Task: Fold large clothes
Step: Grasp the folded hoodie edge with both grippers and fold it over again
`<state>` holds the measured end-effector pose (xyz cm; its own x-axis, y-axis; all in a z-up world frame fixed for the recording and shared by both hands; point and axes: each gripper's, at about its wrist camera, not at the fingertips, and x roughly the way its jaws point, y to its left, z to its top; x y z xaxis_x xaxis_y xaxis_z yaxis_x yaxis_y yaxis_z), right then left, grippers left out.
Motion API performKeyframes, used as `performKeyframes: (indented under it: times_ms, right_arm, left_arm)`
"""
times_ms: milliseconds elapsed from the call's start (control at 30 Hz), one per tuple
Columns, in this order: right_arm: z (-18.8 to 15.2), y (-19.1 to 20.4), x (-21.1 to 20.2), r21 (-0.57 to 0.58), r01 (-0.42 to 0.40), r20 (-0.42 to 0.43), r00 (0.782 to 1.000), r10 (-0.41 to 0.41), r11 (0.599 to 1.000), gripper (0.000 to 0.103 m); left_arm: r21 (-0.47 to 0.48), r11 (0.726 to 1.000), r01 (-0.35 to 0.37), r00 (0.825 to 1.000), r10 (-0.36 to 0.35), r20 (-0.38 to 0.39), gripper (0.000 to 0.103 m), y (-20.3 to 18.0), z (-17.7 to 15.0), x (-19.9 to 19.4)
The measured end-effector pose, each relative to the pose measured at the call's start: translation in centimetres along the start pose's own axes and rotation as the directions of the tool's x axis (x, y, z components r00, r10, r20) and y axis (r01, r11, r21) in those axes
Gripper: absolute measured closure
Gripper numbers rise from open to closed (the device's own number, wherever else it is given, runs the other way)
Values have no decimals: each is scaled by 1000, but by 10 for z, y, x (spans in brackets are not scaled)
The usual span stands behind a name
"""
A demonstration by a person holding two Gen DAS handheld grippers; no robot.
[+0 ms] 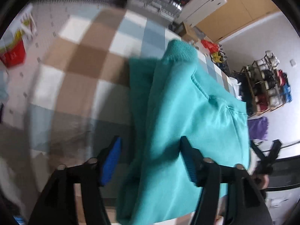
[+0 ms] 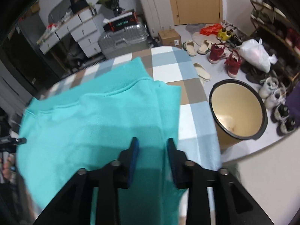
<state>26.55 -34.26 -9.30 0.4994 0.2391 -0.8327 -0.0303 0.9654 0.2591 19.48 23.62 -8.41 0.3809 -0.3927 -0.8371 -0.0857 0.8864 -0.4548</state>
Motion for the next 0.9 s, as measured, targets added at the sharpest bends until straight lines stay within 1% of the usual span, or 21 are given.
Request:
performKeyframes:
  times_ms: [33, 67, 100, 133, 200, 233, 267, 300, 333, 367, 400, 433, 467, 500, 567, 633, 700, 733, 800, 833, 900]
  right_arm:
    - [-4, -5, -7, 18, -23, 10, 1000, 22, 1000, 28]
    - [-9, -12, -11, 37, -56, 18, 998, 56, 998, 22]
    - [-12, -15, -11, 50, -78, 13, 997, 77, 996, 19]
    - [-15, -19, -7, 65, -98, -16, 995, 99, 993, 19]
    - [-23, -23, 8, 94, -106, -96, 989, 115, 990, 20]
    - [-27, -23, 15, 111, -117, -121, 984, 130, 987, 19]
    - [-29, -22, 19, 118, -140, -125, 980, 154, 983, 20]
    - [-29, -20, 21, 126, -156, -130, 976, 173, 980, 20]
    - [-30, -18, 25, 133, -177, -144, 970, 196, 975, 20]
    - [-32, -13, 31, 130, -204, -172, 959, 225, 970, 20]
    - [-35, -9, 36, 123, -216, -195, 952, 238, 968, 20]
    - [-37, -4, 39, 102, -207, -205, 953, 224, 973, 20]
    - [-39, 3, 38, 60, -197, -196, 959, 205, 979, 22]
    - [-42, 8, 37, 37, -205, -196, 958, 209, 978, 30]
    - [-49, 12, 31, 30, -232, -190, 953, 234, 972, 42]
    - [-59, 12, 23, 26, -255, -183, 949, 255, 967, 49]
    - [-75, 13, 12, 16, -264, -188, 946, 262, 964, 49]
    - [-86, 13, 6, 20, -270, -193, 944, 269, 963, 49]
    - [-107, 14, -9, 2, -285, -202, 939, 280, 958, 51]
    - [-119, 14, -19, -8, -296, -201, 936, 289, 955, 51]
    - [-144, 11, -38, -15, -304, -207, 933, 295, 952, 51]
  left_arm:
    - [12, 999, -31, 999, 31, 12, 19, 1, -4, 1]
    - [20, 999, -50, 999, 49, 3, 19, -8, 2, 12]
    - [31, 998, -52, 998, 53, -34, 19, -7, 0, 22]
    - [18, 1000, -8, 995, 10, -99, 19, -3, -3, 36]
    - [-35, 998, 51, 987, -56, -150, 19, -6, -9, 57]
    - [-66, 993, 95, 980, -105, -170, 19, -5, -12, 64]
    - [-78, 989, 129, 974, -141, -176, 20, -6, -14, 68]
    - [-71, 988, 140, 972, -151, -182, 22, -8, -16, 71]
    - [-33, 992, 125, 974, -129, -185, 22, -14, -18, 74]
    - [9, 995, 104, 979, -101, -178, 24, -20, -19, 74]
    - [50, 996, 72, 982, -61, -181, 30, -26, -21, 75]
    - [49, 996, 75, 977, -64, -201, 36, -28, -23, 78]
    - [29, 995, 90, 972, -82, -220, 47, -28, -24, 79]
    - [14, 995, 98, 969, -92, -231, 51, -27, -27, 80]
    - [3, 995, 97, 967, -93, -238, 54, -25, -32, 78]
    - [8, 996, 87, 967, -82, -242, 55, -27, -45, 75]
    - [11, 997, 81, 966, -76, -247, 55, -27, -58, 71]
    - [29, 997, 71, 965, -62, -255, 55, -27, -74, 65]
    - [60, 996, 70, 961, -52, -273, 58, -21, -93, 43]
    - [68, 994, 80, 957, -57, -283, 59, -16, -113, 33]
    - [65, 992, 104, 956, -82, -283, 61, -8, -132, 20]
